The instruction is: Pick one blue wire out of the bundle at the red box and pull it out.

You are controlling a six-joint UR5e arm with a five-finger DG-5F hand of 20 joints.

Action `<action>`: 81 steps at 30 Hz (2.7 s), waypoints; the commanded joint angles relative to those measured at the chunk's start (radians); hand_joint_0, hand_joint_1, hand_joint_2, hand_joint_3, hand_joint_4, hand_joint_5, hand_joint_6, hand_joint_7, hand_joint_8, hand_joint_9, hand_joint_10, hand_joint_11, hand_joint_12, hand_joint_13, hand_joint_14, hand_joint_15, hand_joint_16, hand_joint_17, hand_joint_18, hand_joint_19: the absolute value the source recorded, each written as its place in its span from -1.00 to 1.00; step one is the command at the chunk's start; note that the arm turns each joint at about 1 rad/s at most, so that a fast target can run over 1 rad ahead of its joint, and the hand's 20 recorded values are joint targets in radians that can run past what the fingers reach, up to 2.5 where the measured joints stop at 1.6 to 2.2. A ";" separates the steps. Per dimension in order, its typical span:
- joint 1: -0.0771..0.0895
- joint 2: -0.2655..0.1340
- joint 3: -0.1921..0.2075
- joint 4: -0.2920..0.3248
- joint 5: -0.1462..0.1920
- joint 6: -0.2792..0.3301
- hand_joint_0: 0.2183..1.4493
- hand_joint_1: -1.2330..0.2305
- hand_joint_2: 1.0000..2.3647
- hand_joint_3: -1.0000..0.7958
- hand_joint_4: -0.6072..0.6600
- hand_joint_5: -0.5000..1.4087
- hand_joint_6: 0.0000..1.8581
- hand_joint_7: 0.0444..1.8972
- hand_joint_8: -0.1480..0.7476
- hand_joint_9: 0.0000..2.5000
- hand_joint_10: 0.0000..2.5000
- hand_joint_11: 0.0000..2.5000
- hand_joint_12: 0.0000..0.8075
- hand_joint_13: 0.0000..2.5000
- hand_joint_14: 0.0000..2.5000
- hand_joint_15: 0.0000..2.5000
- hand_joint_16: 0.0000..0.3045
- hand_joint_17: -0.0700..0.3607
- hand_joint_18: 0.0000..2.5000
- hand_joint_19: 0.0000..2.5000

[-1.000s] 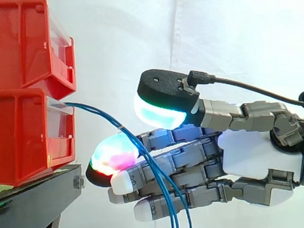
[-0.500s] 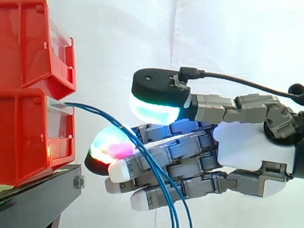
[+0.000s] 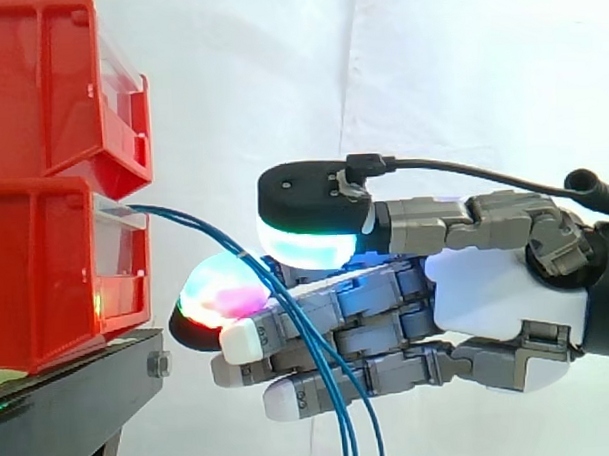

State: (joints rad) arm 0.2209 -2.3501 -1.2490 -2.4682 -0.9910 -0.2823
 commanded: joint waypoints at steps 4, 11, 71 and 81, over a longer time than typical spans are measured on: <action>0.000 0.000 0.000 0.000 0.000 0.000 -0.39 -0.32 -0.98 -0.07 0.44 -0.66 -0.13 -0.06 0.13 -0.45 -0.99 -0.74 0.07 -0.61 -1.00 -0.89 -0.63 -0.09 -0.52 -0.76; 0.000 0.000 0.000 0.000 0.000 0.000 -0.43 -0.31 -0.98 -0.17 0.41 -0.67 -0.07 -0.03 0.15 -0.43 -0.99 -0.71 0.07 -0.60 -1.00 -0.88 -0.63 -0.09 -0.53 -0.75; -0.017 0.002 0.043 -0.094 -0.038 0.074 -0.47 -0.26 -0.99 -0.34 0.41 -0.65 -0.04 0.10 0.21 -0.34 -0.99 -0.51 0.15 -0.53 -0.99 -0.81 -0.60 -0.04 -0.43 -0.69; -0.017 0.000 0.045 -0.094 -0.038 0.075 -0.40 -0.40 -0.97 -0.05 0.26 -0.66 -0.02 0.16 0.20 -0.34 -0.99 -0.50 0.12 -0.52 -0.99 -0.81 -0.62 -0.07 -0.42 -0.70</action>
State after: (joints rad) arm 0.2040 -2.3490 -1.2050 -2.5618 -1.0293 -0.2072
